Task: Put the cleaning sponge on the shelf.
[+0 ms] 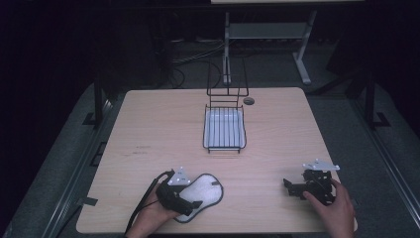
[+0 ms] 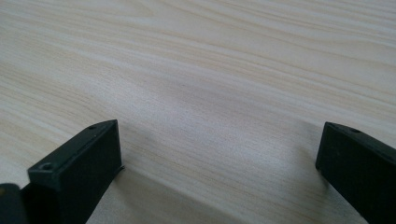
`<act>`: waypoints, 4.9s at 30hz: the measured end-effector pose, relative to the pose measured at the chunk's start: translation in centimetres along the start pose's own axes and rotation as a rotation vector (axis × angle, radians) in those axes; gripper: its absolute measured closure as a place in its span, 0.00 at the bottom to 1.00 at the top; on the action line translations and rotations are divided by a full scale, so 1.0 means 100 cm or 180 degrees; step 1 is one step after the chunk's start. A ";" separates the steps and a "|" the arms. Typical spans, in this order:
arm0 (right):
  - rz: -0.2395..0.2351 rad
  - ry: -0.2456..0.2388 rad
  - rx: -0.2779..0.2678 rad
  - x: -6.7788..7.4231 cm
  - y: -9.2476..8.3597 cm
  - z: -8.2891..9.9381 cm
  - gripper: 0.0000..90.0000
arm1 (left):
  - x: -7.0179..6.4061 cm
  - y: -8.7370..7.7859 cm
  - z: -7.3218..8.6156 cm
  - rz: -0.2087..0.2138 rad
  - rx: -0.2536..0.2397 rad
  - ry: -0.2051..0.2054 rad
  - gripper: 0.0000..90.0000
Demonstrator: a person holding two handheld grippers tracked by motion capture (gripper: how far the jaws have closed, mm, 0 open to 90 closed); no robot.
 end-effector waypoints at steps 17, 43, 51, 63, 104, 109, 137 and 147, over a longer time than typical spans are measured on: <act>0.0000 0.0001 0.0000 0.000 0.000 0.000 0.00 | -0.001 0.000 0.000 0.0130 0.0058 -0.0047 0.25; 0.0001 -0.0001 0.0000 0.000 0.000 0.000 0.00 | 0.006 -0.022 -0.012 0.0330 -0.0256 -0.0278 0.75; 0.0000 0.0000 0.0000 0.000 0.000 0.000 0.00 | 0.007 -0.032 -0.018 0.0524 -0.0399 -0.0426 0.87; 0.0001 0.0000 0.0000 0.000 0.000 0.000 0.00 | 0.011 -0.046 -0.031 0.0500 -0.0618 -0.0410 0.91; 0.0000 0.0001 0.0001 0.000 0.000 0.000 0.00 | 0.036 -0.070 -0.056 0.0218 -0.0866 -0.0270 0.92; 0.0001 0.0000 0.0001 0.000 0.000 0.000 0.00 | 0.042 -0.072 -0.062 0.0194 -0.0913 -0.0290 0.92; 0.0000 -0.0001 0.0002 0.000 0.000 0.000 0.00 | 0.074 -0.068 -0.088 0.0073 -0.1023 -0.0449 0.92; -0.0004 0.0000 0.0001 0.000 0.000 0.000 0.00 | 0.087 -0.065 -0.103 0.0089 -0.1077 -0.0409 0.92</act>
Point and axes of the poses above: each handheld gripper's, and its own axes: y roughly forward along the jaws, z roughly out of its underside, x roughly to its left, the point moved 8 cm from there along y, roughly forward along the jaws, and after that the axes turned 7 degrees about -x, right-handed, at the moved point
